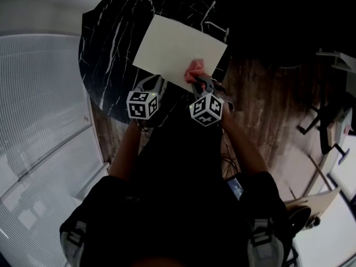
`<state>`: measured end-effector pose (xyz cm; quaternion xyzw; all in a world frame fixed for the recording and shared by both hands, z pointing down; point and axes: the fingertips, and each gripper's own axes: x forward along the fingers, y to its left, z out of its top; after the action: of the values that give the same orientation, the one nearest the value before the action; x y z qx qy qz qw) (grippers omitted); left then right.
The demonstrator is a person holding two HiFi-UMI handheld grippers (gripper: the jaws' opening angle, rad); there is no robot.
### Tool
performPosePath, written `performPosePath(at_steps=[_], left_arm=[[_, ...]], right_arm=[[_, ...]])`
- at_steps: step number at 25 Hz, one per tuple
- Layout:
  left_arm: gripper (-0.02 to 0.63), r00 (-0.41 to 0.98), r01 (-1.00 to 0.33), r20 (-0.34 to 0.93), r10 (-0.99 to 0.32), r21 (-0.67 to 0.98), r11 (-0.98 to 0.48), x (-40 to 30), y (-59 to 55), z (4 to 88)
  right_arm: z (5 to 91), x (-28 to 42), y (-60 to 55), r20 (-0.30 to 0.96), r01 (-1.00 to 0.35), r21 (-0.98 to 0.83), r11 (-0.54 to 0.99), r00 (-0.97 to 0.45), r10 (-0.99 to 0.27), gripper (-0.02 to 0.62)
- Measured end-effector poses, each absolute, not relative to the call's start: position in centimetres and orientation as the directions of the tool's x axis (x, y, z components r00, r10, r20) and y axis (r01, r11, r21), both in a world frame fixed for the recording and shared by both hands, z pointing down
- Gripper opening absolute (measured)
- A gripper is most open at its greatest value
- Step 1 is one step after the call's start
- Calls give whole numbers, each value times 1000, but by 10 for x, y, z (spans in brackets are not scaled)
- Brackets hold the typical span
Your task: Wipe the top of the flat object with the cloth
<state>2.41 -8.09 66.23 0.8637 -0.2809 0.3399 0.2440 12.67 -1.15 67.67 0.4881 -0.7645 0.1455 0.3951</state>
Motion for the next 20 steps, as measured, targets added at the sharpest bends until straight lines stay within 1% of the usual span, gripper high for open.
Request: performPosePath(at_steps=[10, 20], left_arm=[[0, 629, -628, 715, -304, 238, -741, 20, -73, 662], [0, 636, -635, 706, -312, 250, -731, 19, -69, 658]], right_arm=[[679, 104, 7, 756, -864, 145, 482, -218, -618, 18], [681, 81, 24, 777, -852, 64, 520, -284, -562, 18]])
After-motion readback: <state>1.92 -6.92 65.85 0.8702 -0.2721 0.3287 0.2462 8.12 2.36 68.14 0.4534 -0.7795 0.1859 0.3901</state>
